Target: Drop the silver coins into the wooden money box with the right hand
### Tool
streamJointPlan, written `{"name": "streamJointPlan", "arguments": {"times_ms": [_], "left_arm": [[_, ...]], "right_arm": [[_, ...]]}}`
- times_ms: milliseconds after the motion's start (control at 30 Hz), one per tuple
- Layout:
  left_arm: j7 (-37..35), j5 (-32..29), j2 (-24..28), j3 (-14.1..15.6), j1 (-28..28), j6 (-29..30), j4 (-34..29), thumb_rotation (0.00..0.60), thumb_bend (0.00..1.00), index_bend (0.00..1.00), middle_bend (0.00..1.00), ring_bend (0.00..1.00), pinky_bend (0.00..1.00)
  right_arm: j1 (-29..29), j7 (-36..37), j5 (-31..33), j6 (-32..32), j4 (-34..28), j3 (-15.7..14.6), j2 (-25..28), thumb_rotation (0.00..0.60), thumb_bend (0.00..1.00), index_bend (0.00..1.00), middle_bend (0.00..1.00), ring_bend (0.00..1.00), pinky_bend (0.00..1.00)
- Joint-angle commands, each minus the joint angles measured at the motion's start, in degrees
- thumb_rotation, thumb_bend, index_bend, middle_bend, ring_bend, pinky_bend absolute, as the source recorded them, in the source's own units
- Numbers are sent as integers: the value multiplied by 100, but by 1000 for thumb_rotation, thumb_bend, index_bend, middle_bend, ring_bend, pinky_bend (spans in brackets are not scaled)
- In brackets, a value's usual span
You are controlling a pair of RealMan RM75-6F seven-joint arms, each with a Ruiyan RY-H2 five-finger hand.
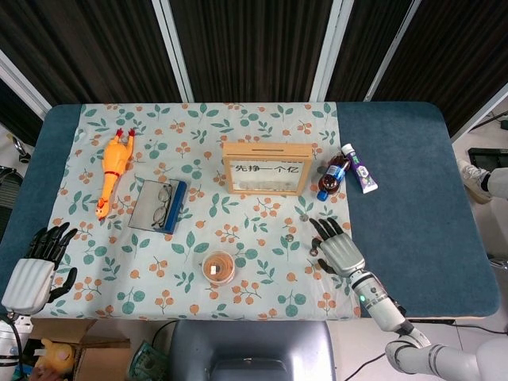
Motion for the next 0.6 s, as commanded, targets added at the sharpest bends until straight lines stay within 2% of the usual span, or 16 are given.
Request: {"name": "streamJointPlan", "arguments": {"times_ms": [33,300,600], "left_arm": [[-9,1,3,-1,2,3,0,600,469,0,0,0,0],[-35,-4,2,-6,12,22,15,600,464,0,0,0,0],[-112,12,18,-18,25,74,41,600,461,0,0,0,0]], "right_arm": [[8,8,5,-6,16,-8,-15,600,532,556,62,0,0],[59,6,51,-50,89,3,-83,600,532,561,69,0,2],[104,-16,53,-11,185,20,-193,600,541,611,108,0,56]]}}
